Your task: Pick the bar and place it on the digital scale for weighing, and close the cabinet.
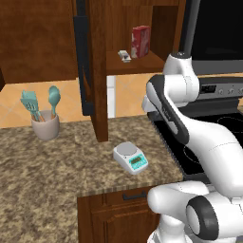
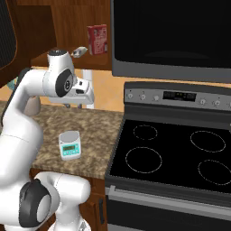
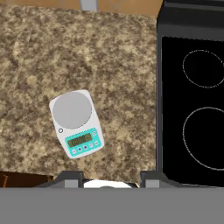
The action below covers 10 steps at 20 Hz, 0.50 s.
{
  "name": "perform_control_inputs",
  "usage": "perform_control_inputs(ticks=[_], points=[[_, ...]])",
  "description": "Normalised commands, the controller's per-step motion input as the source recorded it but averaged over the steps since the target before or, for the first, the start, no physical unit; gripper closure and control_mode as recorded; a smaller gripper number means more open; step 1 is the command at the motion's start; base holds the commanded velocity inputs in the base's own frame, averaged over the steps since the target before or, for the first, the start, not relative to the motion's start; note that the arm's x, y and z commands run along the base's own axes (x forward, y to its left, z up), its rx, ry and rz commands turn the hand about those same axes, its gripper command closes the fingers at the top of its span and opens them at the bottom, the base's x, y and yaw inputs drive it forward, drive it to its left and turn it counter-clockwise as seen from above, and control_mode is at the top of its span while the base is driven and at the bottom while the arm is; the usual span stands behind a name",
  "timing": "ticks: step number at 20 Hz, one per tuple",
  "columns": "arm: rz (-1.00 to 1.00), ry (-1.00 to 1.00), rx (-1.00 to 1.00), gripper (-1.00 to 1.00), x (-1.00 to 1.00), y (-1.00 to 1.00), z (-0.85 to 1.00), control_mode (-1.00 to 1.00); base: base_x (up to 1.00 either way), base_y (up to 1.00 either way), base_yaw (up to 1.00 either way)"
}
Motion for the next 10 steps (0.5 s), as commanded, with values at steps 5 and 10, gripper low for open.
perform_control_inputs(ticks=[5,10], points=[[0.02,-0.01,0.00,-1.00,-0.26,0.05,0.00,-1.00,0.00,0.00,0.00],[0.14,-0.04,0.00,-1.00,-0.37,0.29,0.01,-1.00,0.00,0.00,0.00]])
